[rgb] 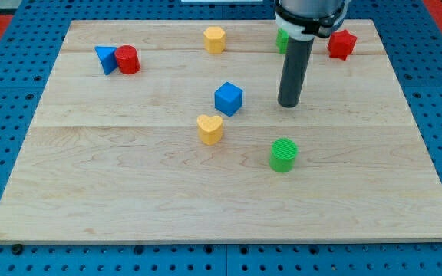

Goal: Push the blue cube below the red circle

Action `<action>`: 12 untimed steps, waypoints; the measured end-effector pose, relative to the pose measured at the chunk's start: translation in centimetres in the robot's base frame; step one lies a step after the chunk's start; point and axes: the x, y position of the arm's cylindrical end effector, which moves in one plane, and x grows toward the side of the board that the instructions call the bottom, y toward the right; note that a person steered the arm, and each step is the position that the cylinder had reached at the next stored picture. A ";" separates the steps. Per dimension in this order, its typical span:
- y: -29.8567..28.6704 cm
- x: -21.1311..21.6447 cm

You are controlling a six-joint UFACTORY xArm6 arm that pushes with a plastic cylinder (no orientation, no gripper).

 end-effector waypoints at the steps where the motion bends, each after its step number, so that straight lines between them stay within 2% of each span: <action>1: -5.4 0.3; 2: -11.7 -0.5; 3: -13.8 -3.2; 5: -9.1 -7.2; 6: -9.2 -8.6; 8: -15.1 -8.5; 10: -16.3 -8.0; 12: -16.6 -5.7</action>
